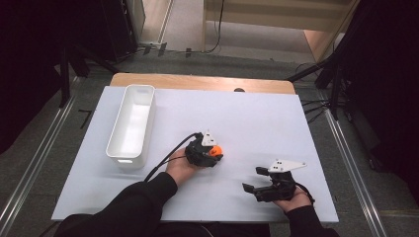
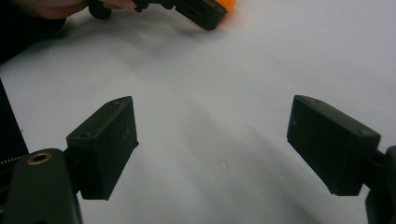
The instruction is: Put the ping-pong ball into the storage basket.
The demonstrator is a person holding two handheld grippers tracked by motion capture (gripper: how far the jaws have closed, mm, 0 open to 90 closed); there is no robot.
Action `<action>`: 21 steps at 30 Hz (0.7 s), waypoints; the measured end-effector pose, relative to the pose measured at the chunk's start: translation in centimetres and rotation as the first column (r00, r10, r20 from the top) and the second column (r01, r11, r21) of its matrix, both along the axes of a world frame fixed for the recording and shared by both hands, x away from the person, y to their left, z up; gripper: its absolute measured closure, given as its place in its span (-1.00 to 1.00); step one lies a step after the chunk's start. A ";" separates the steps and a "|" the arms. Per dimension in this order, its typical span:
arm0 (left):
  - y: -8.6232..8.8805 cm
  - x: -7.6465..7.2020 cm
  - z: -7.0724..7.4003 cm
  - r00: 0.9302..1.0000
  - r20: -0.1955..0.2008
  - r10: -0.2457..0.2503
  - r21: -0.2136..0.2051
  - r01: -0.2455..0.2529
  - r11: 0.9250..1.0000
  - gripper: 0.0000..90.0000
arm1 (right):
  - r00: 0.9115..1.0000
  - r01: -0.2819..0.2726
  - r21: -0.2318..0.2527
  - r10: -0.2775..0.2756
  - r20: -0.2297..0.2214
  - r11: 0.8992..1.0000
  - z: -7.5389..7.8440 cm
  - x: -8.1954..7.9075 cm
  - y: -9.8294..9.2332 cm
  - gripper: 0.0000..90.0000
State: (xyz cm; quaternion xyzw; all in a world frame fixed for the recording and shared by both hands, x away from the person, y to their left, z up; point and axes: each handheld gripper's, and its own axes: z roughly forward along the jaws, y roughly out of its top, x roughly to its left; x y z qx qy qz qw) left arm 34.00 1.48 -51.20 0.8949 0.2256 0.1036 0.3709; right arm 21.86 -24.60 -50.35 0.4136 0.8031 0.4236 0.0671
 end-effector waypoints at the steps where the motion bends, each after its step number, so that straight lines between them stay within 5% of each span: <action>1: 0.0 0.0 0.0 1.000 0.000 -0.001 0.000 0.001 1.000 0.12 | 1.000 0.000 0.000 0.000 0.000 1.000 0.0 0.0 0.0 -0.68; 14: 0.2 0.2 0.1 1.000 -0.016 -0.002 -0.011 0.001 1.000 0.12 | 1.000 -0.001 -0.002 0.001 -0.004 1.000 0.0 0.0 0.0 -0.68; 16: 0.3 0.2 0.2 1.000 -0.021 -0.002 -0.021 0.002 1.000 0.12 | 1.000 0.000 0.000 0.000 -0.008 1.000 0.0 0.0 0.1 -0.68; 17: 0.4 0.4 0.2 0.999 -0.054 0.008 -0.059 -0.011 0.998 0.12 | 1.000 -0.001 0.000 0.001 -0.008 1.000 0.0 0.0 0.1 -0.68; 21: 0.5 0.4 0.3 0.999 -0.043 0.010 -0.067 -0.013 0.998 0.12 | 1.000 -0.001 0.000 0.001 -0.008 1.000 0.0 0.0 0.1 -0.68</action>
